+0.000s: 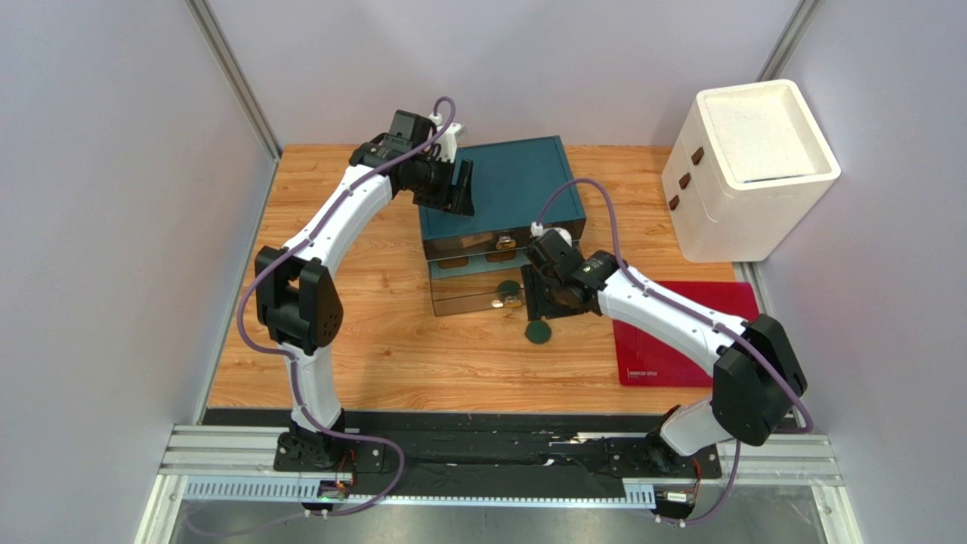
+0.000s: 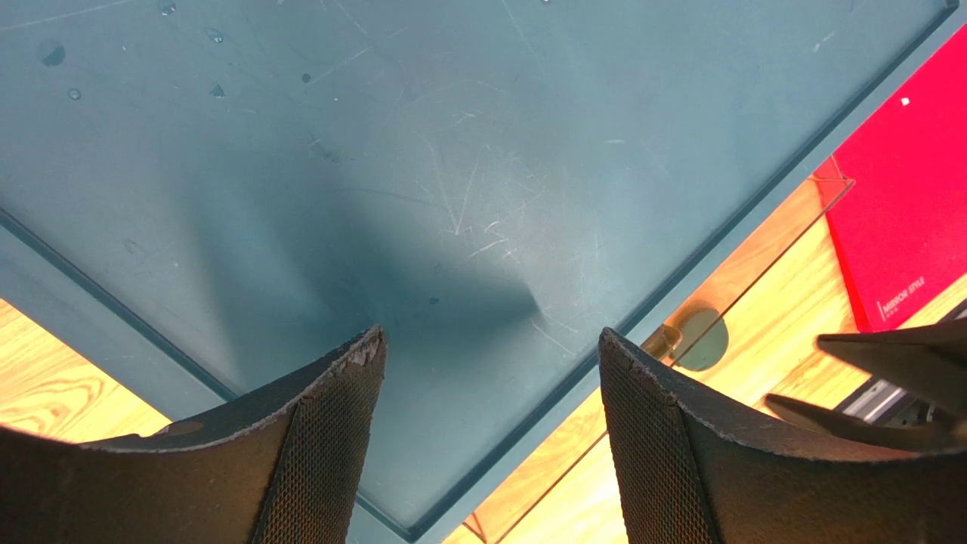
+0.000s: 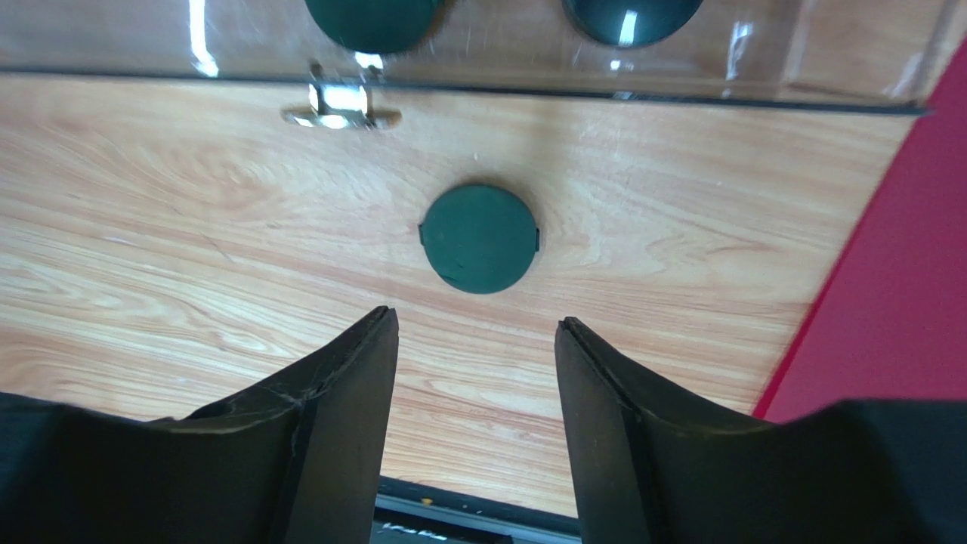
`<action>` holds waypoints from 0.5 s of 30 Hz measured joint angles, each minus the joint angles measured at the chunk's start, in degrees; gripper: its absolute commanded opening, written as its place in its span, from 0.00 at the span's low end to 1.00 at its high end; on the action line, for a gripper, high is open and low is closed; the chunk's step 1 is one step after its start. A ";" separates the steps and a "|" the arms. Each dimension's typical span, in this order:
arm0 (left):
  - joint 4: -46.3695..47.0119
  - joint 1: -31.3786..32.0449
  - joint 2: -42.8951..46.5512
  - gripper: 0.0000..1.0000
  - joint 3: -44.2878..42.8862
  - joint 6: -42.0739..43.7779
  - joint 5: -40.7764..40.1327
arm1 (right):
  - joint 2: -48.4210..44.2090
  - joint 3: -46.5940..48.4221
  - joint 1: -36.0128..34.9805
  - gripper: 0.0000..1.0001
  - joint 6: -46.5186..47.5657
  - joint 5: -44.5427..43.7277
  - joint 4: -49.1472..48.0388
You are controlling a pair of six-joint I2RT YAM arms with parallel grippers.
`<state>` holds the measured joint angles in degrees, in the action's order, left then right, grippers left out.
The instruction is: Organize the makeup
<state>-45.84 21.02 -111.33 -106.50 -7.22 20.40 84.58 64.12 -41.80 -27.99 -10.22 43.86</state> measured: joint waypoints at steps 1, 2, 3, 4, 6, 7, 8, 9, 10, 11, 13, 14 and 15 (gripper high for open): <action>0.07 0.00 0.04 0.76 0.11 0.04 0.00 | 0.26 -1.66 -0.66 0.54 0.28 0.04 -0.87; 0.26 0.00 0.13 0.76 0.31 0.07 0.00 | 0.55 -3.32 -1.20 0.53 0.42 0.00 -1.90; 0.31 0.00 0.22 0.76 0.39 0.09 0.00 | 0.90 -4.48 -1.62 0.52 0.44 0.02 -2.67; 0.39 0.00 0.26 0.76 0.50 0.09 0.00 | 1.38 -5.44 -2.01 0.52 0.44 -0.04 -3.41; 0.48 0.00 0.39 0.76 0.72 0.11 0.00 | 2.89 -6.64 -2.51 0.52 0.42 -0.22 -4.94; 0.57 0.00 0.44 0.76 0.83 0.11 0.00 | 3.93 -6.69 -2.67 0.52 0.42 -0.39 -5.68; 0.63 0.00 0.48 0.76 0.87 0.11 0.00 | 4.81 -6.67 -2.73 0.51 0.44 -0.59 -6.49; 0.70 0.00 0.52 0.76 0.92 0.11 0.00 | 5.92 -6.62 -2.82 0.51 0.46 -0.83 -7.39; 0.74 0.00 0.57 0.76 1.03 0.11 -0.02 | 6.93 -6.62 -2.95 0.50 0.66 -1.07 -8.22; 0.81 0.00 0.63 0.76 1.09 0.13 -0.02 | 7.74 -6.58 -3.10 0.50 0.85 -1.31 -8.85; 0.85 0.00 0.63 0.76 1.11 0.13 -0.04 | 9.46 -6.32 -3.26 0.50 1.31 -1.88 -10.08; 0.85 0.00 0.63 0.76 1.14 0.13 -0.02 | 10.47 -5.92 -3.41 0.49 1.55 -2.25 -10.56; 0.85 0.00 0.63 0.76 1.11 0.13 -0.04 | 11.30 -5.53 -3.52 0.47 1.81 -2.49 -10.84</action>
<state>-44.99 21.02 -110.69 -105.38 -7.09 20.36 95.88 58.59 -45.32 -26.17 -12.71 33.01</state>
